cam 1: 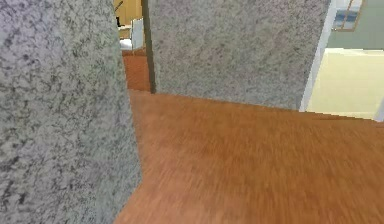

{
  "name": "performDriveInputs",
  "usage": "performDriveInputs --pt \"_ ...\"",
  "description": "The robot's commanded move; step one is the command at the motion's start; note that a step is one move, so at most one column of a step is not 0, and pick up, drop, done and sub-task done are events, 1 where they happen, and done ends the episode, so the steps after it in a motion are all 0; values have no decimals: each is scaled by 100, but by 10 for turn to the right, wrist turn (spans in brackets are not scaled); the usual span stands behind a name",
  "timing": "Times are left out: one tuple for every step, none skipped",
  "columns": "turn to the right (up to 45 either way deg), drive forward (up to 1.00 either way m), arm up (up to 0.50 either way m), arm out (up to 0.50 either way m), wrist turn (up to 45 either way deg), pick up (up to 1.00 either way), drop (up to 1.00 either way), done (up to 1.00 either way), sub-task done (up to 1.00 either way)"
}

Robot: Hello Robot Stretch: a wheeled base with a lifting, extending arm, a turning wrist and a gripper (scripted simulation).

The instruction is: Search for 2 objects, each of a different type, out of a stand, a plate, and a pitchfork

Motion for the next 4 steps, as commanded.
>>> performDriveInputs --pt "0 100 0 0 0 0 0 0 0" --pt "0 50 0 0 0 0 0 0 0" --pt "-240 0 0 0 0 0 0 0 0" --pt "0 35 0 0 0 0 0 0 0"
